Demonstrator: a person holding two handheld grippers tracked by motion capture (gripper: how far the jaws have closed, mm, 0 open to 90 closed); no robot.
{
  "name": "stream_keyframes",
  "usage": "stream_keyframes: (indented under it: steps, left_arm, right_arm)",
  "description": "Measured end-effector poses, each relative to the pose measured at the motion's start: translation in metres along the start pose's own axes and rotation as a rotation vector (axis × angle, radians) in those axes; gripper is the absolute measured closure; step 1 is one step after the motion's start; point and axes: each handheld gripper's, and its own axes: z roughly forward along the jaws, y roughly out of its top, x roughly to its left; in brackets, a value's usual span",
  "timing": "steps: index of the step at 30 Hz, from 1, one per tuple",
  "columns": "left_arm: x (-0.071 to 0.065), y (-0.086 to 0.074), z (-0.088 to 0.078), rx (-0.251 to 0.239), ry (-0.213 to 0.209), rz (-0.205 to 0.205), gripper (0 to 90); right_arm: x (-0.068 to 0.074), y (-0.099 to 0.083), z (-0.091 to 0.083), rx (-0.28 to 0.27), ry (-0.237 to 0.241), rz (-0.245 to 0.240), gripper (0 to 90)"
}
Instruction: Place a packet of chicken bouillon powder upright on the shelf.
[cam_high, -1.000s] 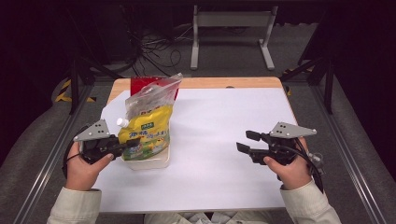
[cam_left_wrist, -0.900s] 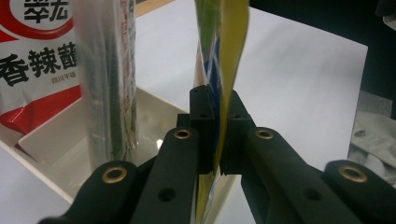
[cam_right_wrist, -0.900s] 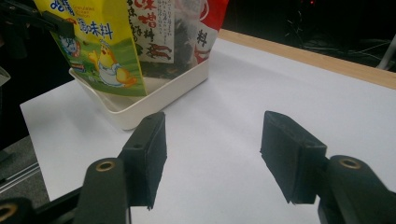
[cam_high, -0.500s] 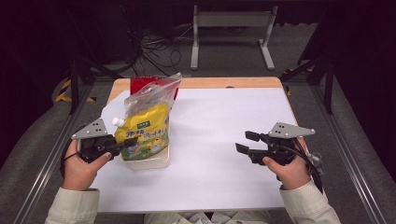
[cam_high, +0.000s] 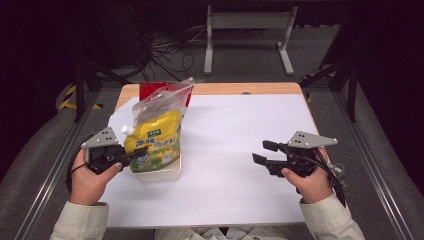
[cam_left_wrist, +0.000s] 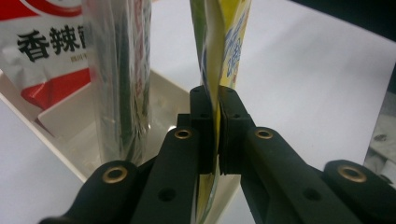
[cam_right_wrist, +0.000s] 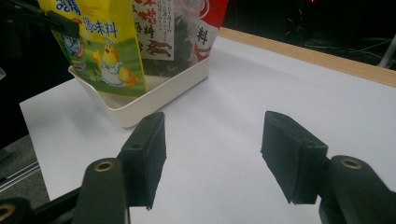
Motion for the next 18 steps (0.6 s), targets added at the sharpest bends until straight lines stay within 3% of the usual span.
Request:
stream_keyframes:
  steps: [10,18]
  left_arm:
    - [0.0033,-0.0036,0.0045,0.024,-0.030,-0.001,86.7]
    - [0.0025,-0.0054,0.0089,0.094,-0.051,-0.004,86.6]
  right_arm:
    - [-0.0004,-0.0003,0.0002,0.001,-0.002,0.002,39.8]
    - [-0.0009,-0.0005,0.0005,0.004,0.000,0.006,39.2]
